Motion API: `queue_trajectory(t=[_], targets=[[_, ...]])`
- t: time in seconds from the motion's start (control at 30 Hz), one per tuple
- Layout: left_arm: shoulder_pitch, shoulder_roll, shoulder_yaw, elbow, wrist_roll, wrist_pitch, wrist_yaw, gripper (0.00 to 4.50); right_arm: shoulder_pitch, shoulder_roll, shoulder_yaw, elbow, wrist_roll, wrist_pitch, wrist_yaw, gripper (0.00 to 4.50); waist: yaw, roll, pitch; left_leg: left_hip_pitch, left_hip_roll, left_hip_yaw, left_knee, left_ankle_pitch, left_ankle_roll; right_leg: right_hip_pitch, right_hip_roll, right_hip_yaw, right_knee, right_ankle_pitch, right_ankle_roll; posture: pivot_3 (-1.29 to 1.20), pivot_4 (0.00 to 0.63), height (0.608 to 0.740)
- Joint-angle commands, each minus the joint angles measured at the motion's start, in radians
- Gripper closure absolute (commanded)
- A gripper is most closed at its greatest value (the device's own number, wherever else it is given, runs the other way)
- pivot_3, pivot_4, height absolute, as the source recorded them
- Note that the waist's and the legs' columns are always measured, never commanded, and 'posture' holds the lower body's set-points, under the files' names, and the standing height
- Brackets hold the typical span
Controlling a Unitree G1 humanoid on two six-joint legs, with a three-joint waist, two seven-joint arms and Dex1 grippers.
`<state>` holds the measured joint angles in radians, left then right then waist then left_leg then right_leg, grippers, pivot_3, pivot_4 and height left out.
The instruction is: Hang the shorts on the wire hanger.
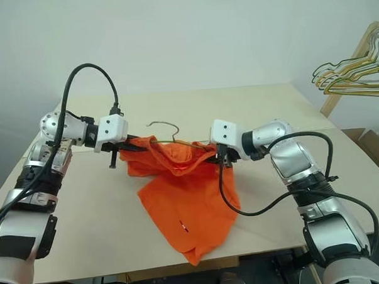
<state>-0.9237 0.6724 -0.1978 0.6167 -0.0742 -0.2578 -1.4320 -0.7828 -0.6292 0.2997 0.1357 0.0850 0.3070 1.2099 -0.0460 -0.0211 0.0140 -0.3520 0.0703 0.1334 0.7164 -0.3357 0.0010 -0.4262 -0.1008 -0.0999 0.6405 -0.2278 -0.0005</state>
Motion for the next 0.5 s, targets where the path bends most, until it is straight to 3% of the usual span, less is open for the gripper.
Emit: queue_trajectory(t=[0.03, 0.13, 0.23, 0.5], targets=[[-0.013, -0.012, 0.056, -0.02, -0.06, 0.002, 0.002, 4.5, -0.031, -0.012, -0.046, -0.039, 0.046, 0.045, 0.025, 3.32, 0.001, 0.0, 0.0, 0.0, 0.0, 0.0, 0.0, 0.0, 0.0, 0.0, 0.0, 0.0, 0.0, 0.0, 0.0, 0.04, 0.0, 0.74], [-0.017, -0.011, 0.06, 0.001, -0.057, 0.001, -0.007, 4.5, -0.029, -0.015, -0.053, -0.047, 0.052, 0.07, 0.024, 4.33, 0.001, 0.0, 0.0, 0.0, 0.0, 0.0, 0.0, 0.0, 0.0, 0.0, 0.0, 0.0, 0.0, 0.0, 0.0, 0.03, 0.0, 0.74], [-0.014, -0.013, 0.063, 0.041, -0.06, -0.01, -0.021, 4.5, -0.023, -0.021, -0.069, -0.055, 0.062, 0.086, 0.023, 4.48, 0.0, 0.0, 0.0, 0.0, 0.0, 0.0, 0.0, 0.0, 0.0, 0.0, 0.0, 0.0, 0.0, 0.0, 0.0, 0.03, 0.0, 0.74], [-0.043, 0.021, 0.105, 0.147, -0.073, 0.008, -0.041, 2.21, 0.001, -0.082, -0.137, -0.095, 0.152, 0.199, 0.055, 4.5, -0.003, 0.0, 0.0, 0.0, 0.0, 0.0, 0.0, 0.0, 0.0, 0.0, 0.0, 0.0, 0.0, 0.0, 0.0, 0.0, 0.0, 0.74]])
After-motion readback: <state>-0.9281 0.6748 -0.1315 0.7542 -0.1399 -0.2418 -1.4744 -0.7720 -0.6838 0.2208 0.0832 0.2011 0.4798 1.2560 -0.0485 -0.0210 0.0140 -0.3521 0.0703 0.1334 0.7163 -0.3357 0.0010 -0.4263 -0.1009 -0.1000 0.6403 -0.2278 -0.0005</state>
